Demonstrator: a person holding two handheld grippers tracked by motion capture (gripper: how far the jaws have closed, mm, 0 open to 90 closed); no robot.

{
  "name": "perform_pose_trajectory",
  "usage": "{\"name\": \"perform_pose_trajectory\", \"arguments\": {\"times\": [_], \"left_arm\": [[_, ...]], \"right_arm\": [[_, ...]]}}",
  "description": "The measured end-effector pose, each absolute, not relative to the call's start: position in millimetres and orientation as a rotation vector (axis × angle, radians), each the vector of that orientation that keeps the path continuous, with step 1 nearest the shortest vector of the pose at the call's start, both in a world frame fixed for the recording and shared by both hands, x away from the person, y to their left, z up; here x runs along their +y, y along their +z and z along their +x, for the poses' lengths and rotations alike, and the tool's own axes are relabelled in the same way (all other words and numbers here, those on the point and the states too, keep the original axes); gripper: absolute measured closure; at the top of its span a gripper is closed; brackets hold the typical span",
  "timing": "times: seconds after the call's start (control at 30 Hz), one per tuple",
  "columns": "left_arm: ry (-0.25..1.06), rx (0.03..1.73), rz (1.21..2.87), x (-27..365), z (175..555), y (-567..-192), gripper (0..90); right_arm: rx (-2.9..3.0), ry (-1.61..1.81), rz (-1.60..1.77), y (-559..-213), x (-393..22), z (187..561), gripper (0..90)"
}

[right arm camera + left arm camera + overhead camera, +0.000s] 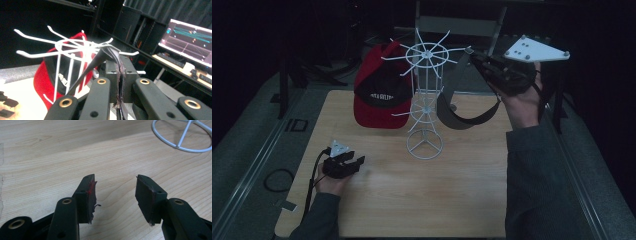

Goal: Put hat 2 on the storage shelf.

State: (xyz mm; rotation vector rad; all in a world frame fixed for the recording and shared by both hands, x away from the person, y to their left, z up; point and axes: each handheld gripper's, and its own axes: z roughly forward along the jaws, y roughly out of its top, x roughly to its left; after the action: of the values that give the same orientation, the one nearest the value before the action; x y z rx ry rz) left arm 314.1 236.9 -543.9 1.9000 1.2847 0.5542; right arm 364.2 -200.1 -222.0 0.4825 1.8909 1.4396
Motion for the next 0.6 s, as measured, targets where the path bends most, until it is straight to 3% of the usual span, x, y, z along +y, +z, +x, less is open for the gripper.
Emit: {"name": "perform_pose_trajectory", "arguments": {"times": [0.43,0.6], "left_arm": [[0.552,1.285,1.906,237.0,314.3,-544.0,51.0],[0.551,1.288,1.907,236.6,314.3,-544.2,50.9]], "right_arm": [[1.965,1.369,0.548,-246.5,-198.8,383.1,84.6],[1.977,1.366,0.553,-256.7,-207.5,380.0,72.3]]}}
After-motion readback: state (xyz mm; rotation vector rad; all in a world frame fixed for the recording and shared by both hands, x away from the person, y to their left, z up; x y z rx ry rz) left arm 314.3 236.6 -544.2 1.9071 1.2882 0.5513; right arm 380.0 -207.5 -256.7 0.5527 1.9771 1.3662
